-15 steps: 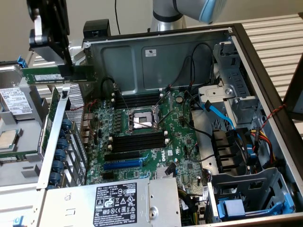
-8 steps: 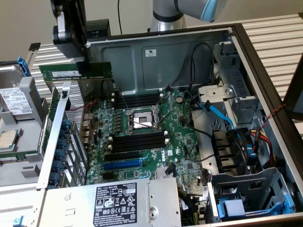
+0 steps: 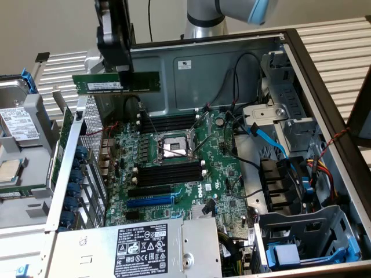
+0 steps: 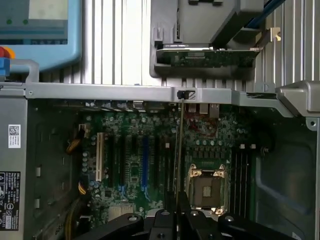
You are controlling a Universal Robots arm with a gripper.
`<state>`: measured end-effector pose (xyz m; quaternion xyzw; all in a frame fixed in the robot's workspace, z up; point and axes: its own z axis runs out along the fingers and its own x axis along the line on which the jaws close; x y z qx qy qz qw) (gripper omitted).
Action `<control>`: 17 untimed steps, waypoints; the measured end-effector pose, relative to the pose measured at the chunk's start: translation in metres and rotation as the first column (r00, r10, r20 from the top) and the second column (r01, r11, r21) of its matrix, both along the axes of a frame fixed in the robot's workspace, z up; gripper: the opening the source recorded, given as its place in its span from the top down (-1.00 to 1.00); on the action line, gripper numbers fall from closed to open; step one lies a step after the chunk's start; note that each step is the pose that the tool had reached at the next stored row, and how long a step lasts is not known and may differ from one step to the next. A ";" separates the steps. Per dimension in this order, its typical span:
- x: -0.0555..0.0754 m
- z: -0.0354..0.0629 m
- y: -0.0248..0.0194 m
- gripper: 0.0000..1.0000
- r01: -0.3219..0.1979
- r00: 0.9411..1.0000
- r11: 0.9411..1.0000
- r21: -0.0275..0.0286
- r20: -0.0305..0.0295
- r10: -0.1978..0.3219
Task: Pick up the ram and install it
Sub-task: 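Pick up the ram and move it above insertion slot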
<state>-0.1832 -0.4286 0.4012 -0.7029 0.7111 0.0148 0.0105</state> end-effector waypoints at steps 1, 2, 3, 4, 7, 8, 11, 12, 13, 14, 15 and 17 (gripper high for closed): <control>0.005 -0.0004 0.0007 0.73 0.000 1.000 1.000 0.000 0.000 0.000; 0.009 -0.0010 0.0015 0.73 0.000 1.000 1.000 0.001 0.000 0.000; 0.011 -0.0019 0.0023 0.73 0.000 1.000 1.000 0.003 0.000 0.000; 0.012 -0.0030 0.0031 0.73 -0.001 1.000 1.000 0.005 0.000 0.001; 0.015 -0.0054 0.0045 0.73 -0.008 1.000 1.000 0.010 0.000 0.008; 0.016 -0.0063 0.0050 0.73 -0.010 1.000 1.000 0.011 0.000 0.010; 0.023 -0.0086 0.0066 0.73 -0.015 1.000 1.000 0.012 0.000 0.015; 0.026 -0.0094 0.0070 0.73 -0.015 1.000 1.000 0.013 0.000 0.015; 0.029 -0.0100 0.0071 0.73 -0.016 1.000 1.000 0.013 0.000 0.016; 0.032 -0.0105 0.0072 0.73 -0.016 1.000 1.000 0.013 0.000 0.016; 0.034 -0.0111 0.0073 0.73 -0.017 1.000 1.000 0.013 0.000 0.017; 0.037 -0.0124 0.0074 0.73 -0.018 1.000 1.000 0.013 0.000 0.018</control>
